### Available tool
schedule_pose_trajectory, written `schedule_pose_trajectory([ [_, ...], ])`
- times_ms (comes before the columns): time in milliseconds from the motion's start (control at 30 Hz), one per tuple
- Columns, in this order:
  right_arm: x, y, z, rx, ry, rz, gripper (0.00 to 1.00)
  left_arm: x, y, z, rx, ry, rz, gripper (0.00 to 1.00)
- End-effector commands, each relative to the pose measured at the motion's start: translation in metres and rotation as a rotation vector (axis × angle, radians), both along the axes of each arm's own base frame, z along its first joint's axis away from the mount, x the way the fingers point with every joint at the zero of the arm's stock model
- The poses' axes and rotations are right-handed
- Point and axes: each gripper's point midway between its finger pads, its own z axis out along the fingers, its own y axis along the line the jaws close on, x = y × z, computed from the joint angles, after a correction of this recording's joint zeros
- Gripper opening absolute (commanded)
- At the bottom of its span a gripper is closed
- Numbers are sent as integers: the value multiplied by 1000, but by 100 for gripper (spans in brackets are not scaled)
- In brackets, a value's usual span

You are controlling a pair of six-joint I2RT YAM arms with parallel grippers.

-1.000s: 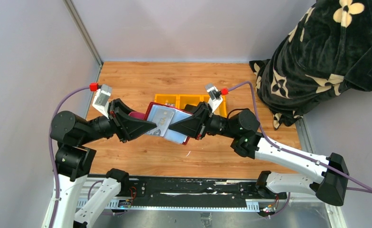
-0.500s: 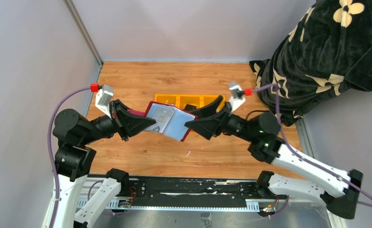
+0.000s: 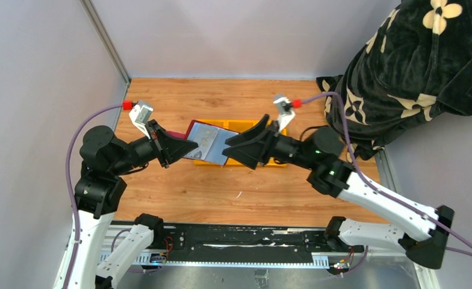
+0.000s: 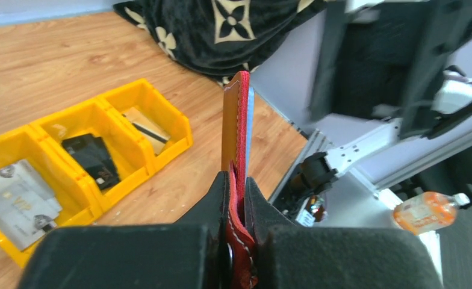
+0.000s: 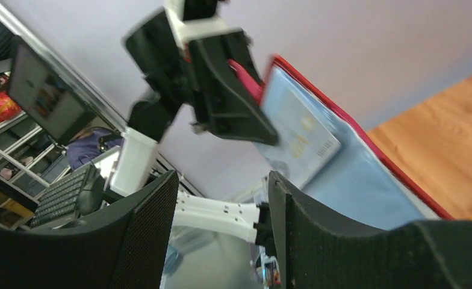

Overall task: Take the credit cards out of the card holder
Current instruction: Remove the credit card from the card holder.

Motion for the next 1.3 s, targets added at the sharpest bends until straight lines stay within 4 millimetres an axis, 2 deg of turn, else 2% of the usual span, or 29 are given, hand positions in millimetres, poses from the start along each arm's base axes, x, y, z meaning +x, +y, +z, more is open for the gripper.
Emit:
schedule_pose_trajectory([
  [0,-13,24,-19,-21,80,165,60,-10,-7,17,-89,5,-77,0],
  [167,-12,32,-34,-58,115,193,60,-23,-16,29,-151,20,-187,0],
  [500,-11,35,-39,-63,115,197,58,-42,-21,41,-188,51,-306,0],
  [667,-14,36,-26,-11,101,224,44,-45,-22,38,-186,63,-323,0],
  [867,-10,41,-20,26,109,230,28,-41,-21,23,-171,83,-297,0],
  [933,-10,40,-22,28,111,229,20,-41,-21,19,-167,90,-293,4],
  [1033,-11,38,-25,34,108,222,7,-41,-20,19,-168,95,-291,17],
  [1100,-12,35,-29,34,105,221,3,-43,-21,22,-170,89,-297,21],
  [1200,-15,30,-32,45,95,221,0,-44,-21,26,-177,85,-305,35],
  [1267,-16,28,-34,53,102,221,0,-44,-21,26,-184,90,-308,39],
])
